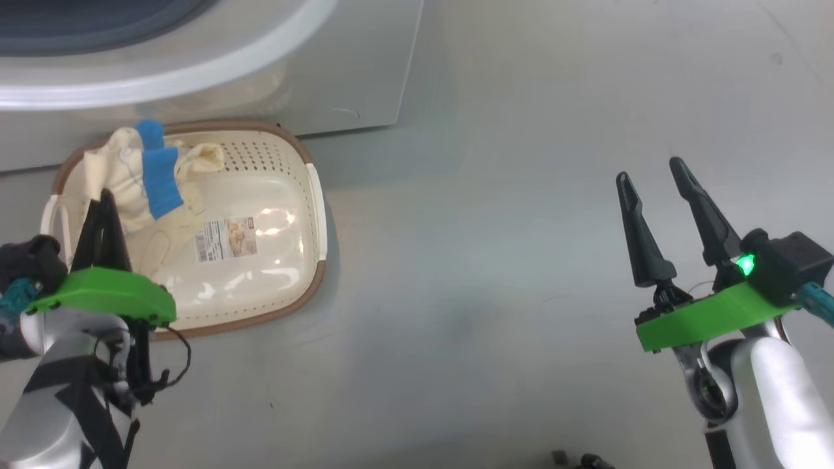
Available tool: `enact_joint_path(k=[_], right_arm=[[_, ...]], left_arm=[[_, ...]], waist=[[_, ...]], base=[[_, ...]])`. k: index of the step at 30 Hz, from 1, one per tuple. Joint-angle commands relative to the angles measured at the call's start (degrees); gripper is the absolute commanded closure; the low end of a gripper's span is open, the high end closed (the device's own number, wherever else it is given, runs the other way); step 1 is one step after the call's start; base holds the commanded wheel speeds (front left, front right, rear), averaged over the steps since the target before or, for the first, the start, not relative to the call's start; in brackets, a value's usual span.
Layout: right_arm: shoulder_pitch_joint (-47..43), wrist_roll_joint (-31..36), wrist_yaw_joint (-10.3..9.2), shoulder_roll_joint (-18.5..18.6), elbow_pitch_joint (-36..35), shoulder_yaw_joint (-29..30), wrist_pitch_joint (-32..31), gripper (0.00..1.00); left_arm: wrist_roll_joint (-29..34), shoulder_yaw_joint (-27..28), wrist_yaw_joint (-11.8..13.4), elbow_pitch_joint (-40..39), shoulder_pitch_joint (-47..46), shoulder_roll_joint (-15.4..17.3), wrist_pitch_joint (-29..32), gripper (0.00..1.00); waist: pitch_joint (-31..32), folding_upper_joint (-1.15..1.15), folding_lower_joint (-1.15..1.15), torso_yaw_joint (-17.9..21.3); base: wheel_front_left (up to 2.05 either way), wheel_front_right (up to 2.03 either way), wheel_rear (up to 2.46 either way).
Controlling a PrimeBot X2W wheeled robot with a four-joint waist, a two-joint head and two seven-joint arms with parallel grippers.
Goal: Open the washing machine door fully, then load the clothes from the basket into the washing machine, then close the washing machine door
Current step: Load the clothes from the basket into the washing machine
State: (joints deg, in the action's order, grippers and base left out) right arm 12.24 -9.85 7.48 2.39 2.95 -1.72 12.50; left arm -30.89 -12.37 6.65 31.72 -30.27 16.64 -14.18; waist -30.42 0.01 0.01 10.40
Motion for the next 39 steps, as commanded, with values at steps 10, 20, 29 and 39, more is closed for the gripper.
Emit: enact_joint_path(k=[10, 20, 29, 39], right_arm=[[-5.8, 0.88, 0.01, 0.49, -1.86, 0.6, -2.49, 0.0], [-9.43, 1.61, 0.01, 0.49, -3.65, 1.16, -4.87, 0.0], [-11.45, 1.76, 0.01, 0.49, -4.49, 0.67, -6.11, 0.0], [-13.61, 2.6, 0.01, 0.49, -5.81, 0.26, -7.68, 0.0]], left_arm=[[2.43, 3.18, 4.21, -15.87, 12.93, 2.36, -0.55, 1.0], [3.56, 2.64, 8.63, -28.43, 23.84, 3.78, 3.13, 1.0], [3.55, 2.18, 10.95, -33.88, 29.91, 4.08, 5.45, 1.0], [3.51, 1.3, 12.01, -35.45, 33.3, 4.06, 6.51, 1.0]], waist=[[12.11, -0.01, -0.01, -1.38], [18.43, -0.01, -0.01, -3.16], [22.44, -0.01, -0.01, -4.63], [25.42, -0.01, -0.01, -5.91]], base=[[0.0, 0.0, 0.0], [0.0, 0.0, 0.0], [0.0, 0.0, 0.0], [0.0, 0.0, 0.0]])
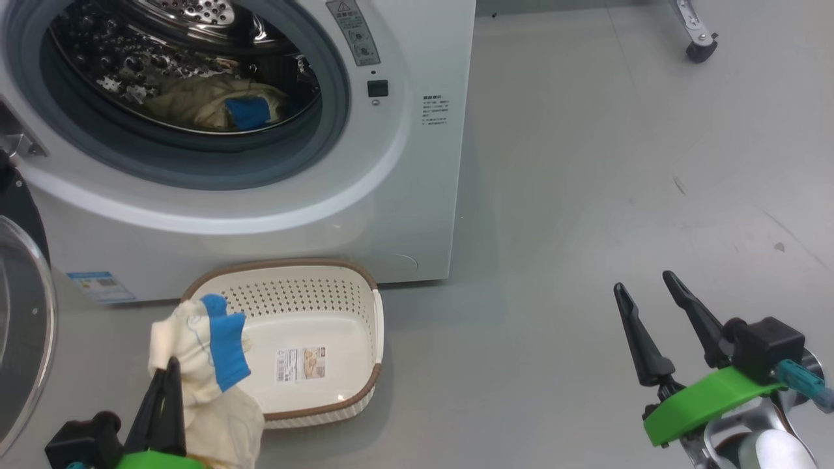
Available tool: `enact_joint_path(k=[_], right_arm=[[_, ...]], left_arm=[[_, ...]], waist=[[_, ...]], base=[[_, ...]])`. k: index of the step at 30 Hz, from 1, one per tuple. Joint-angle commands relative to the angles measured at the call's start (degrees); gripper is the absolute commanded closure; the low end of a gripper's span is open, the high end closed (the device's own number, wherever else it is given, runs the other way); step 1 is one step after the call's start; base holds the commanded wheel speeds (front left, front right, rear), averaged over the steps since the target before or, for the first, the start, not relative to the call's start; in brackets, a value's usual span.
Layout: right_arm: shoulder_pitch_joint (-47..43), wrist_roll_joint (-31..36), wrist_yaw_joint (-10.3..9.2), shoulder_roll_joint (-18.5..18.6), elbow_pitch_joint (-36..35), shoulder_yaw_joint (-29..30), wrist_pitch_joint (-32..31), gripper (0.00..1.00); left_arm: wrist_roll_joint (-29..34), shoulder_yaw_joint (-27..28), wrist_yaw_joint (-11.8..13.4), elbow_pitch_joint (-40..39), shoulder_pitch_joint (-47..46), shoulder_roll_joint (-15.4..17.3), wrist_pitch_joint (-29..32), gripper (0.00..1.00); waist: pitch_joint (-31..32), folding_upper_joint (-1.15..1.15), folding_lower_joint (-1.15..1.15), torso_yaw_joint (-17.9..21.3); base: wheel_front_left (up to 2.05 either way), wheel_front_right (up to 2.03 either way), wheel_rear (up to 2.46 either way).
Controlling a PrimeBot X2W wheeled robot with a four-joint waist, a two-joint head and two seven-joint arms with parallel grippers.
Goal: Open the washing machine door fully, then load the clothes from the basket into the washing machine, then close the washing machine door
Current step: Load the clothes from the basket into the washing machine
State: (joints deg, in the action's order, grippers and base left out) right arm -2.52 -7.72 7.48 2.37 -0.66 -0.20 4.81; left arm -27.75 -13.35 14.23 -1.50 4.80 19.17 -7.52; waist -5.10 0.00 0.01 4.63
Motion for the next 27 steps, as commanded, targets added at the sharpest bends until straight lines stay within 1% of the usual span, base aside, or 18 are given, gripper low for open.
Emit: enact_joint_path(k=[1, 10, 27], right_arm=[[1.05, 0.53, 0.01, 0.51, -2.37, -1.22, -0.14, 0.0], [0.2, 0.63, 0.01, 0.51, -3.11, -1.37, -0.87, 0.0], [0.04, 0.55, 0.01, 0.51, -3.46, -1.25, -0.96, 0.0]], left_arm=[[0.35, 2.22, 4.49, -2.27, -1.59, 1.51, -0.12, 1.0], [-0.34, 2.25, 4.66, -2.38, -0.19, 1.47, -0.31, 1.0], [-0.96, 1.96, 4.35, -1.91, -1.22, 1.27, -1.19, 1.0]], waist=[[0.27, 0.0, -0.01, -0.31], [1.35, 0.0, -0.01, -1.13], [1.08, 0.0, -0.01, -1.77]], base=[[0.0, 0.0, 0.0], [0.0, 0.0, 0.0], [0.0, 0.0, 0.0]])
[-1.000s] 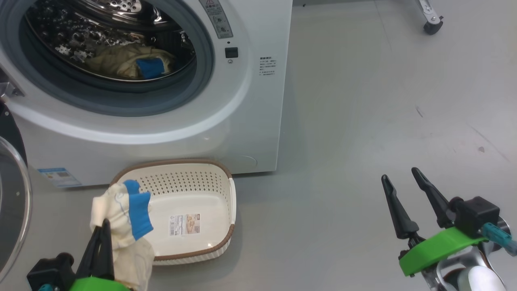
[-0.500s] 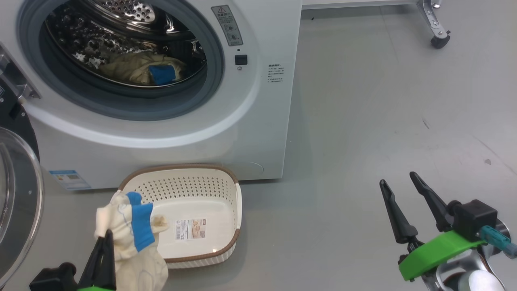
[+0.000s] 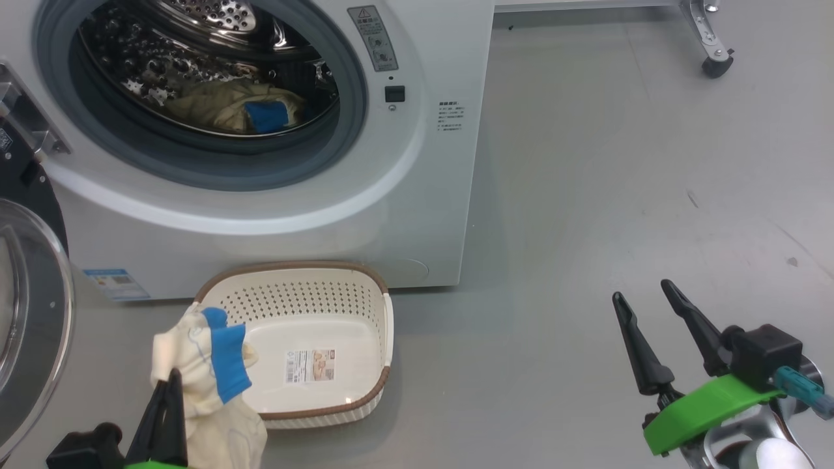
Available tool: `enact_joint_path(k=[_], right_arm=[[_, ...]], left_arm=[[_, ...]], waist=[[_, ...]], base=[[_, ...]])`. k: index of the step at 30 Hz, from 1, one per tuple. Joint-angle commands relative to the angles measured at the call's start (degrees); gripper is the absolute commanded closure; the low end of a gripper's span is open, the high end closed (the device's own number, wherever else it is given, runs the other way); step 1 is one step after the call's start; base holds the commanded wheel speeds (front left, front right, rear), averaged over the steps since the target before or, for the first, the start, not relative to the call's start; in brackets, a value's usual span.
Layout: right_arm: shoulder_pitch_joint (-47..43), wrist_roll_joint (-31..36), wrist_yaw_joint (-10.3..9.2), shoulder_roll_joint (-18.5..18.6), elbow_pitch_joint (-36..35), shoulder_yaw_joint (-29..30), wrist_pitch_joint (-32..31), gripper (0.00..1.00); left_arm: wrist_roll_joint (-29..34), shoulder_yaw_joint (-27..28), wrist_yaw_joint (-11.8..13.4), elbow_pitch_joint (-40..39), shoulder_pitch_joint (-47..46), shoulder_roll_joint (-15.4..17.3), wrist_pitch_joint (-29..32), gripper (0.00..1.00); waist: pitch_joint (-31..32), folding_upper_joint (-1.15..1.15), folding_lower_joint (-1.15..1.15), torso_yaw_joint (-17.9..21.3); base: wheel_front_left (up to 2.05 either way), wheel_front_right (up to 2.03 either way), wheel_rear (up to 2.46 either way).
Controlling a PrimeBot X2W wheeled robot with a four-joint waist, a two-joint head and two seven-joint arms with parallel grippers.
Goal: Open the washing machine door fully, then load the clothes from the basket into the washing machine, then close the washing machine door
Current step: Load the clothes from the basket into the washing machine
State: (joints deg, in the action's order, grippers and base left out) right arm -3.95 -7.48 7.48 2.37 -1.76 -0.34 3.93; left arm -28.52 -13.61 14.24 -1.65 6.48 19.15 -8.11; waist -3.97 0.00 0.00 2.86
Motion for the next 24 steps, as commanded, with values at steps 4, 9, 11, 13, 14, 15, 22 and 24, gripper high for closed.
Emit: enact_joint_path(k=[4, 9, 11, 13, 14, 15, 22, 24], right_arm=[[1.79, 0.3, 0.01, 0.51, -2.37, -1.27, -0.06, 0.0], [2.34, 0.3, 0.01, 0.51, -2.78, -1.52, 0.03, 0.0], [2.62, 0.31, 0.01, 0.51, -2.86, -1.62, 0.11, 0.0], [3.08, 0.22, 0.01, 0.51, -2.95, -1.78, 0.24, 0.0], [3.37, 0.16, 0.01, 0.51, -2.92, -1.89, 0.33, 0.0], [3.67, 0.07, 0.01, 0.51, -2.89, -1.98, 0.43, 0.0], [6.25, -0.61, 0.01, 0.51, -2.49, -2.97, 1.61, 0.0], [6.92, -0.92, 0.01, 0.51, -2.26, -3.06, 2.19, 0.0]], left_arm=[[-0.31, 2.02, 4.27, -1.41, -3.7, 1.17, -0.52, 1.0], [-0.42, 1.95, 4.03, -0.5, -5.85, 1.37, -0.08, 1.0], [-0.57, 1.93, 3.77, 0.07, -7.21, 1.49, 0.27, 1.0], [-0.79, 2.0, 3.4, 0.91, -8.93, 1.71, 0.76, 1.0], [-0.93, 2.06, 3.2, 1.44, -9.86, 1.86, 1.04, 1.0], [-1.24, 2.18, 2.9, 2.05, -10.94, 1.95, 1.38, 1.0], [-3.04, 3.06, 0.81, 7.13, -19.7, 3.81, 5.32, 1.0], [-3.62, 3.35, 0.25, 8.79, -22.77, 4.4, 6.75, 1.0]], waist=[[-0.57, 0.0, 0.0, 0.16], [-2.05, 0.0, 0.0, 0.72], [-2.78, 0.0, 0.0, 1.06], [-3.83, 0.0, 0.0, 1.48], [-4.35, 0.0, 0.0, 1.74], [-4.97, 0.0, 0.0, 2.0], [-10.02, 0.0, 0.0, 4.62], [-11.51, 0.0, 0.0, 5.29]], base=[[0.0, 0.0, 0.0], [0.0, 0.0, 0.0], [0.0, 0.0, 0.0], [0.0, 0.0, 0.0], [0.0, 0.0, 0.0], [0.0, 0.0, 0.0], [0.0, 0.0, 0.0], [0.0, 0.0, 0.0]])
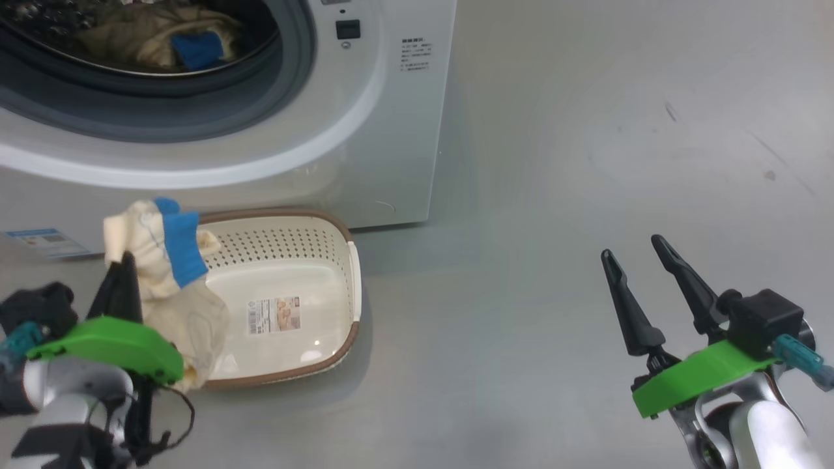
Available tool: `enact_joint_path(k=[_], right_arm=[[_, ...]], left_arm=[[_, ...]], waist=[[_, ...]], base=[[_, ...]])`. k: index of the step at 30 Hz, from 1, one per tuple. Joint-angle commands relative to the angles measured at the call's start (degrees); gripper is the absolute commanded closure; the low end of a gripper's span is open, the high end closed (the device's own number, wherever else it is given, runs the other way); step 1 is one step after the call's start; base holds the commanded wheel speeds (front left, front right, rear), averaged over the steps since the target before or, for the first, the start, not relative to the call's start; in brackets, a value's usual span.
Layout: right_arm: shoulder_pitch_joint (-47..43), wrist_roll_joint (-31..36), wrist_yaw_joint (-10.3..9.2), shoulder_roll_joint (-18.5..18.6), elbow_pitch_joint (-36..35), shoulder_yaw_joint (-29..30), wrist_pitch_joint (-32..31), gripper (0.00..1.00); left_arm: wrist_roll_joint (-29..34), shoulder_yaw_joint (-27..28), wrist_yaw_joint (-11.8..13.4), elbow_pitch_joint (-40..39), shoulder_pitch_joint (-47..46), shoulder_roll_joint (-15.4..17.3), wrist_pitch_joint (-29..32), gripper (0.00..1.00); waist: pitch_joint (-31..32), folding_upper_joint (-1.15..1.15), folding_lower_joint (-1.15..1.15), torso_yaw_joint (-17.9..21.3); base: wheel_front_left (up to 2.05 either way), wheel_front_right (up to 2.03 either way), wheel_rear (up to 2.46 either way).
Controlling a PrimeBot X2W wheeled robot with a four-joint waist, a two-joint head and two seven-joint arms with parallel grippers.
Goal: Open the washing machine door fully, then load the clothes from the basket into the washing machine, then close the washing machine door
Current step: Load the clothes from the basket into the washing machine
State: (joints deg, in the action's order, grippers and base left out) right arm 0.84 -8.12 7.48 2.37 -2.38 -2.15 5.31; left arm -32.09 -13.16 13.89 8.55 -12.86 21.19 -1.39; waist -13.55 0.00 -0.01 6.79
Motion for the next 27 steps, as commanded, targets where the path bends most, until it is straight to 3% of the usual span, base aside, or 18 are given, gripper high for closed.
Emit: enact_joint_path(k=[1, 9, 20, 27], right_arm=[[2.53, -0.47, 0.01, 0.51, -1.44, -1.43, 1.1, 0.0], [6.27, -2.72, 0.01, 0.51, 1.11, -3.52, 4.5, 0.0], [10.85, -7.08, 0.01, 0.51, 5.7, -7.44, 8.58, 0.0], [13.27, -9.08, 0.01, 0.51, 7.14, -9.7, 9.51, 0.0]], left_arm=[[-0.47, 3.17, 0.32, -0.73, -5.02, 2.6, 0.67, 1.0], [-1.69, 3.81, -2.31, 5.54, -18.69, 6.54, 7.28, 1.0], [-2.42, 4.13, -5.74, 10.84, -38.02, 17.6, 24.81, 1.0], [-2.71, 4.14, -6.15, 10.75, -46.59, 22.03, 33.58, 1.0]], waist=[[-2.85, 0.0, 0.01, 1.86], [-9.06, 0.0, 0.01, 6.52], [-17.99, 0.0, 0.01, 12.67], [-22.01, 0.0, 0.01, 15.52]], base=[[0.0, 0.0, 0.0], [0.0, 0.0, 0.0], [0.0, 0.0, 0.0], [0.0, 0.0, 0.0]])
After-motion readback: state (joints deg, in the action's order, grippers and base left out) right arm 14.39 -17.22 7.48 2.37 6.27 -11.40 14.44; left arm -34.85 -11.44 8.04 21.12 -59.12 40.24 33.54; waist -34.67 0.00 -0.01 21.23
